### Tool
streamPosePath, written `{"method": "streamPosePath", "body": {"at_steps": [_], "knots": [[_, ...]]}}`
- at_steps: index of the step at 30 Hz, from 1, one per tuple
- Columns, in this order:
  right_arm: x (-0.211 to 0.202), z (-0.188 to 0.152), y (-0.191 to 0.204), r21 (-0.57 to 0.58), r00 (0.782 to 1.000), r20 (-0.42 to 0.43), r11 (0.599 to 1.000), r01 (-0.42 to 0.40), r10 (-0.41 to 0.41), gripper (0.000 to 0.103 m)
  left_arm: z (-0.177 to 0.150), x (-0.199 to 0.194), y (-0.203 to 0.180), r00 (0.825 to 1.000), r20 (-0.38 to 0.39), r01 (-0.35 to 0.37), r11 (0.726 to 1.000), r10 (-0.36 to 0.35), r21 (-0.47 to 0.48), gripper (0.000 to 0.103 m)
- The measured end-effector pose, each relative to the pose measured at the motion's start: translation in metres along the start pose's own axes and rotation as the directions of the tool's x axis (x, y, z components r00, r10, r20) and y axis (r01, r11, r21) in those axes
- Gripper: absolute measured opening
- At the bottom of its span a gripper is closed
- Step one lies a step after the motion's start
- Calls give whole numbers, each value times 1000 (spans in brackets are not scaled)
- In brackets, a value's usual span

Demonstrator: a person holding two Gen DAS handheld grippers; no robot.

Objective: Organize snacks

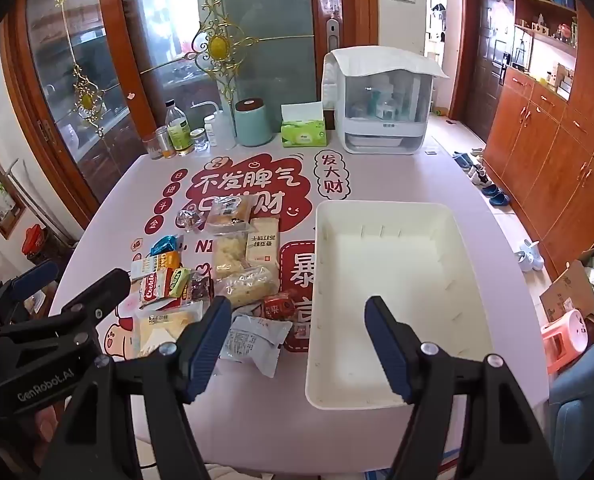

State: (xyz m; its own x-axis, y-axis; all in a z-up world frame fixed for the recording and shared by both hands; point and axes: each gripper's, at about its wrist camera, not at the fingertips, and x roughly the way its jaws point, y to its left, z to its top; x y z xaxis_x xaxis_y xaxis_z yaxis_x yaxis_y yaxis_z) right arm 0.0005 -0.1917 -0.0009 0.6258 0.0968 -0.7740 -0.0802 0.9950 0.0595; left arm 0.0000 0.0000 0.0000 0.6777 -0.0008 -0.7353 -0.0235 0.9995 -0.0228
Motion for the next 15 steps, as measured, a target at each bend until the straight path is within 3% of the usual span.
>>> {"method": "streamPosePath", "body": {"at_steps": [15], "knots": [[3,-3,-3,13,1000,-13,1000,19,-19,70,-4,6,-3,999,-26,26,1000,-26,6,102]]}}
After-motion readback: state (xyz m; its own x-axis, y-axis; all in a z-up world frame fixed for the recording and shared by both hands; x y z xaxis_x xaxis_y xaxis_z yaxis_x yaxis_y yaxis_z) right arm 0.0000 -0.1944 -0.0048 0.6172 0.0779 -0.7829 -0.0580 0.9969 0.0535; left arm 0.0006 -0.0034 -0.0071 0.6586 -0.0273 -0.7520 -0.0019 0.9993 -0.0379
